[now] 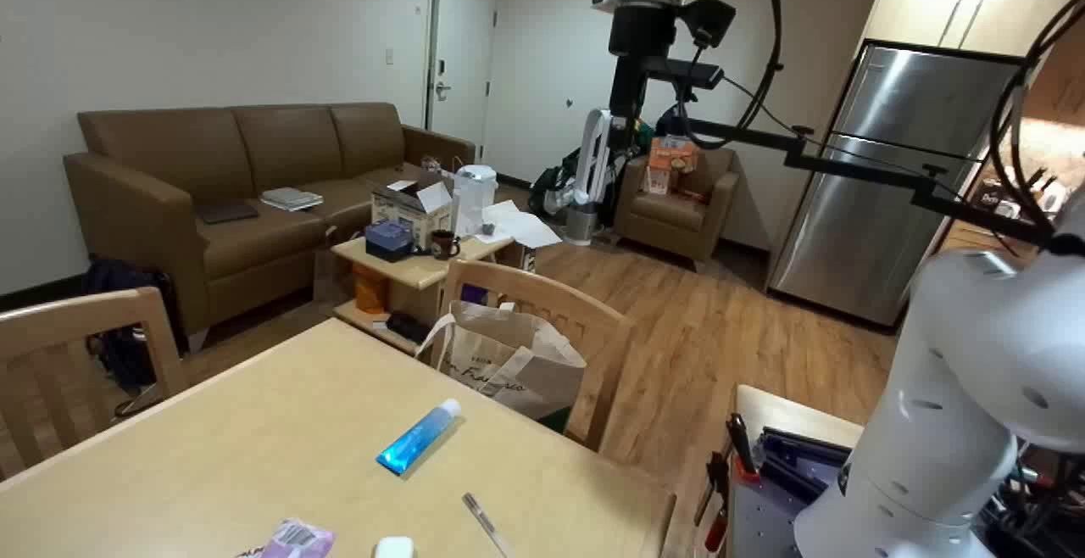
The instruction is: Put the blue tube in the bag
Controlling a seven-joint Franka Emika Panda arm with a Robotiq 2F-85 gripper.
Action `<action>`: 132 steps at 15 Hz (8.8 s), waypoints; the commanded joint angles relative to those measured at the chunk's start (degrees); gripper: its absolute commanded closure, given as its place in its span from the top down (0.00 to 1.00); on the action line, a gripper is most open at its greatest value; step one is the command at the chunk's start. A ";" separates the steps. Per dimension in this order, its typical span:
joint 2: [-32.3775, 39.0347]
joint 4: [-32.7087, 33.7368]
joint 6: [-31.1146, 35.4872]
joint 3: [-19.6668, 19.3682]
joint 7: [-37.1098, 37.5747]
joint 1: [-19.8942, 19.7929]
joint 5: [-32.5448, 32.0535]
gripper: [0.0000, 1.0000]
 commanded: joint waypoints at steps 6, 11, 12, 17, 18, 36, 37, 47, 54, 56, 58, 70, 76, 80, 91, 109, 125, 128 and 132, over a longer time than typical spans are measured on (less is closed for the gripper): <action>3.00 -0.98 0.58 3.46 1.23 -0.58 0.80 1.00; 2.51 -2.80 4.02 3.77 -3.76 0.38 2.00 1.00; 4.38 -3.17 6.62 3.64 -5.86 1.24 3.76 1.00; 15.77 -6.24 16.41 6.26 -5.60 4.22 18.15 1.00; 17.89 -6.13 16.00 6.76 -6.42 4.13 20.35 1.00; 34.63 8.07 15.16 12.89 -9.65 2.13 4.46 1.00; 36.86 9.72 15.09 13.43 -9.88 2.12 3.14 1.00; 47.68 19.11 16.80 19.59 -27.34 3.45 -4.00 1.00; 48.50 17.91 24.79 20.92 -33.51 3.67 -7.10 1.00; 51.97 19.73 29.66 21.48 -36.69 3.98 -8.82 1.00; 54.41 19.69 35.05 22.82 -41.62 3.09 -8.14 1.00; 57.13 19.24 34.06 23.66 -52.60 4.54 -10.10 1.00; 61.06 23.67 26.95 20.90 -47.87 7.29 -12.29 1.00; 65.16 28.50 25.03 20.13 -45.86 7.86 -12.61 1.00; 66.01 27.56 24.39 20.49 -47.95 6.63 -12.47 1.00; 68.55 27.49 32.21 21.25 -51.23 5.36 -12.44 1.00; 73.80 30.52 26.21 19.21 -38.57 8.50 -14.28 1.00; 73.29 29.81 24.95 19.35 -35.87 8.16 -14.36 1.00; 74.43 29.84 27.02 20.34 -37.50 7.29 -14.90 0.75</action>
